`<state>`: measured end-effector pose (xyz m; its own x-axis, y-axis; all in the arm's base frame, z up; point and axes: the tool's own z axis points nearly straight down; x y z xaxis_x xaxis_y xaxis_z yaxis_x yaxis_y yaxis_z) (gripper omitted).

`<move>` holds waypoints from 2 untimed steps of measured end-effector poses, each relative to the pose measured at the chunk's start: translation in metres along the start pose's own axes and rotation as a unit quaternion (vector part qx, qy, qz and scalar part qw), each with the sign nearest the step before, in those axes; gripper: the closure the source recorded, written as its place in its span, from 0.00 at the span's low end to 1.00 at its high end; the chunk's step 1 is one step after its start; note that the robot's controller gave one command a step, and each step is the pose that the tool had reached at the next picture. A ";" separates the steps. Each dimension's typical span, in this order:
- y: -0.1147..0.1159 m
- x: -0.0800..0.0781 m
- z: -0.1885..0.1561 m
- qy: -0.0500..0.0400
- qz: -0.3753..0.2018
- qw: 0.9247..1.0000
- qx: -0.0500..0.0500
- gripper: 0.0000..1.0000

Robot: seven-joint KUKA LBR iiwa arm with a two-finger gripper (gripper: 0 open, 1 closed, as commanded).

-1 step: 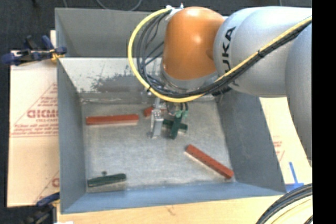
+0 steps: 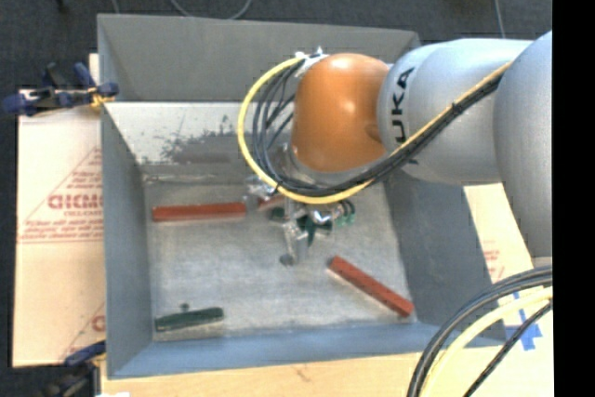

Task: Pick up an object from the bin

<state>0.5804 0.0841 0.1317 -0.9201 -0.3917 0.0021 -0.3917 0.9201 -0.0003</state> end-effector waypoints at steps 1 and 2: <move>-0.111 -0.010 -0.037 -0.005 0.175 0.985 0.001 0.00; -0.087 -0.035 0.063 0.000 0.294 0.956 -0.001 0.00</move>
Offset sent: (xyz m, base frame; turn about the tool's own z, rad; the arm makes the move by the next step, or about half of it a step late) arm 0.0510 -0.0957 0.0349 0.3509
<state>0.6467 0.0180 0.0689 -0.9811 0.1937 0.0028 0.1937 0.9811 0.0010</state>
